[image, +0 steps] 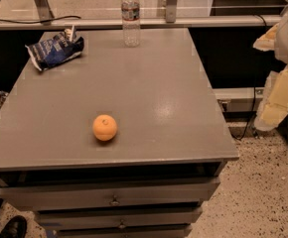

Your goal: Move orange near blue chip bag

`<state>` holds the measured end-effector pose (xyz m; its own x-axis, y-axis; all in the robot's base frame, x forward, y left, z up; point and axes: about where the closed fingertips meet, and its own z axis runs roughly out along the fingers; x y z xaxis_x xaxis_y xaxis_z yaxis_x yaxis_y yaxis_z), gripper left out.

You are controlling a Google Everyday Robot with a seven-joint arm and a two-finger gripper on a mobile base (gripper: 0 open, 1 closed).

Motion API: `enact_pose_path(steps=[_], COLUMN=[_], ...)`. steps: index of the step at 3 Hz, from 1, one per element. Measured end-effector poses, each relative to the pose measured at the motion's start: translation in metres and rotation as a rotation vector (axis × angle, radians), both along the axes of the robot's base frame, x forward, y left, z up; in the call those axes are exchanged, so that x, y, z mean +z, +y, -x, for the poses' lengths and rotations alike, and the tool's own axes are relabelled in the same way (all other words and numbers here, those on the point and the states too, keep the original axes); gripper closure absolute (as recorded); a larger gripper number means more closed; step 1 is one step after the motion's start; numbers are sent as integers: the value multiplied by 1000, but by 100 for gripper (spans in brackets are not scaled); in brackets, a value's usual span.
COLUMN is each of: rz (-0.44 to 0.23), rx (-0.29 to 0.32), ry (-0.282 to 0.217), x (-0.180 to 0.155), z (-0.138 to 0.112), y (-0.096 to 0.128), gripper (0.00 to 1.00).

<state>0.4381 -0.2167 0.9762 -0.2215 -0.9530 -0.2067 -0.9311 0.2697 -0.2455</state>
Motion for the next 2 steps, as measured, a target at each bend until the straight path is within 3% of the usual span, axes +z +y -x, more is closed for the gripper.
enact_pose_path(steps=[2], rz=[-16], rx=[5], ry=[-8], x=[0], z=[-1], y=[4], gripper=[0])
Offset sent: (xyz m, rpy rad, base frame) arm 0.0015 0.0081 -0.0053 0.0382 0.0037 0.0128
